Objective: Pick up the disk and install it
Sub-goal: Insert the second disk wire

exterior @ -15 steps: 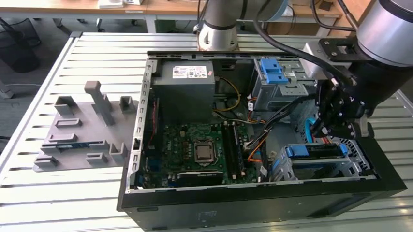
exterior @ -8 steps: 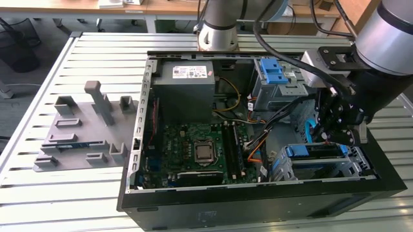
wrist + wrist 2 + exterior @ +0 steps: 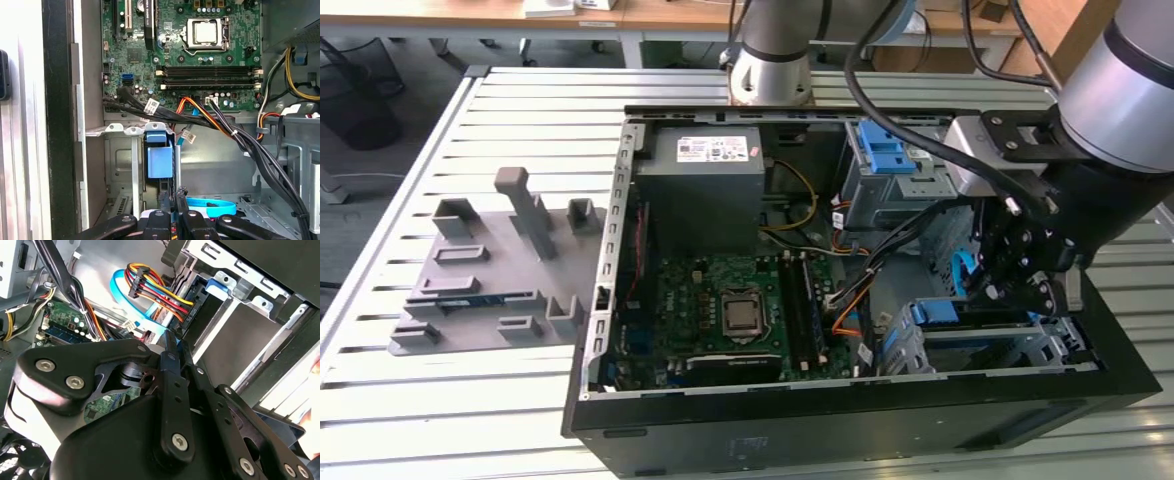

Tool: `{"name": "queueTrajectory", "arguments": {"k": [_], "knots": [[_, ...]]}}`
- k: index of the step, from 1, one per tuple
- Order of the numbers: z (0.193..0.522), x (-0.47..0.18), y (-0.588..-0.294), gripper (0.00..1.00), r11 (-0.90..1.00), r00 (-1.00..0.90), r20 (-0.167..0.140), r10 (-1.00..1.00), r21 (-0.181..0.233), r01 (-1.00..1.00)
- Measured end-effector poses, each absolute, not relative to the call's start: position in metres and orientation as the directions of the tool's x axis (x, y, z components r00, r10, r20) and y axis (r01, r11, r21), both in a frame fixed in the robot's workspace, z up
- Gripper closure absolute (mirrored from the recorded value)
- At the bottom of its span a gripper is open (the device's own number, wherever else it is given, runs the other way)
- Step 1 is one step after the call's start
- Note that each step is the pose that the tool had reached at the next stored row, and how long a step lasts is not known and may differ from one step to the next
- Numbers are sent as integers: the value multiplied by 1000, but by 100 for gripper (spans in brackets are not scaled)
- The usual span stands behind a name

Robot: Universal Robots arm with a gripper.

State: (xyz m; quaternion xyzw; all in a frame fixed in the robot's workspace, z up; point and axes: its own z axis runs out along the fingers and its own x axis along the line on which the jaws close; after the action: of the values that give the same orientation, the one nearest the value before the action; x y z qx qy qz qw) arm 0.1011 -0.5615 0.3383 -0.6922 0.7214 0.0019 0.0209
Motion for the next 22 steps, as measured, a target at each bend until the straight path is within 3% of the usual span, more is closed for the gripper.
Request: {"name": "queueTrajectory", "arguments": {"k": [22], "knots": [[334,102,-564,84,42,-41,-34,-999,-26,-999]]}}
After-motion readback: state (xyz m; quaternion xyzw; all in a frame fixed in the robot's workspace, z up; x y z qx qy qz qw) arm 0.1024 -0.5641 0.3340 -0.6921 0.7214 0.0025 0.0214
